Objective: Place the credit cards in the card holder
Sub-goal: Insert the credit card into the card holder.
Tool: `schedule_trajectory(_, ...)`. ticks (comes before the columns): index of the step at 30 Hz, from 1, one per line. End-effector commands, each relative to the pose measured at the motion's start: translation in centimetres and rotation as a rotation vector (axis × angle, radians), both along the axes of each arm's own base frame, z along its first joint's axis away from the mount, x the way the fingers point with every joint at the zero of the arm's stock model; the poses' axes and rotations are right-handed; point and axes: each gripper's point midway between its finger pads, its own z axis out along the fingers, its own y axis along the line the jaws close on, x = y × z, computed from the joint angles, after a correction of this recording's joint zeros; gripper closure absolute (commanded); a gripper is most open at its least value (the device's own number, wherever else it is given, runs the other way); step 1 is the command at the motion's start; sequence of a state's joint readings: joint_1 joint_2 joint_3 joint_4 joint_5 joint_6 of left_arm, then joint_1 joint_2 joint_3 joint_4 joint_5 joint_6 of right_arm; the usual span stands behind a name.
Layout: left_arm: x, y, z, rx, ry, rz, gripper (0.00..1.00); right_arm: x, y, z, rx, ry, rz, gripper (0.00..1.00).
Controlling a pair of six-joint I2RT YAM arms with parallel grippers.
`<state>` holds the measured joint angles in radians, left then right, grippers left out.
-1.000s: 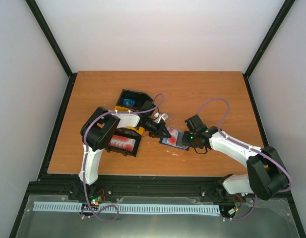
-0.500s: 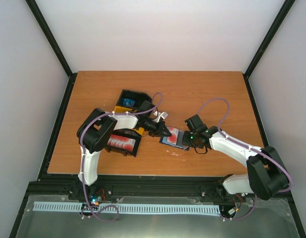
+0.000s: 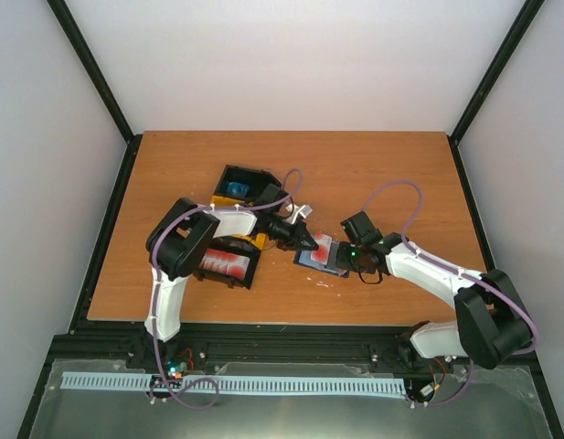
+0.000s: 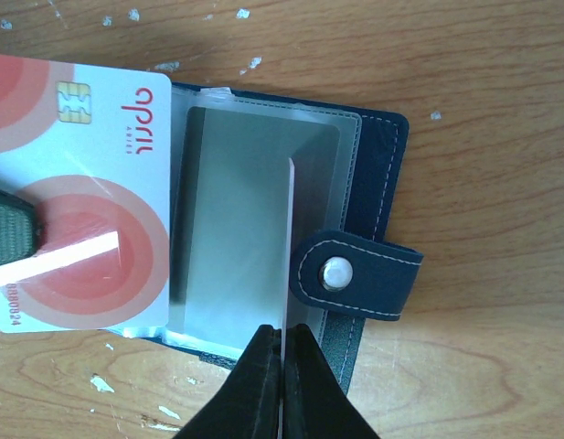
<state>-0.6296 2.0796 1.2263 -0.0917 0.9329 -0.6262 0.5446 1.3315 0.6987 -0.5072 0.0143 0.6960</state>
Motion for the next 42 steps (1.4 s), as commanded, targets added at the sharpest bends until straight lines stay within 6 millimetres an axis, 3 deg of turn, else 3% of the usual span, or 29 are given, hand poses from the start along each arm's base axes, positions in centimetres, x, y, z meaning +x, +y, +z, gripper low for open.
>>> schedule_trajectory(1, 0.0, -0.4, -1.0, 0.013, -0.008, -0.029, 0.99, -0.8, -0.9, -1.6, -0.043, 0.044, 0.001, 0.97)
schedule_trajectory(10, -0.1, 0.0, -2.8, 0.052, 0.018, -0.015, 0.99, -0.8, -0.8, -1.7, -0.040, 0.047, 0.003, 0.97)
schedule_trajectory(36, 0.2, -0.9, -3.7, 0.058, 0.040, -0.012, 0.99, -0.6, -0.5, -2.0, -0.039, 0.057, 0.002, 0.97)
schedule_trajectory(42, -0.6, -0.3, -4.5, 0.089, 0.113, 0.012, 0.99, -0.5, -0.6, -2.0, -0.038, 0.056, -0.004, 0.97)
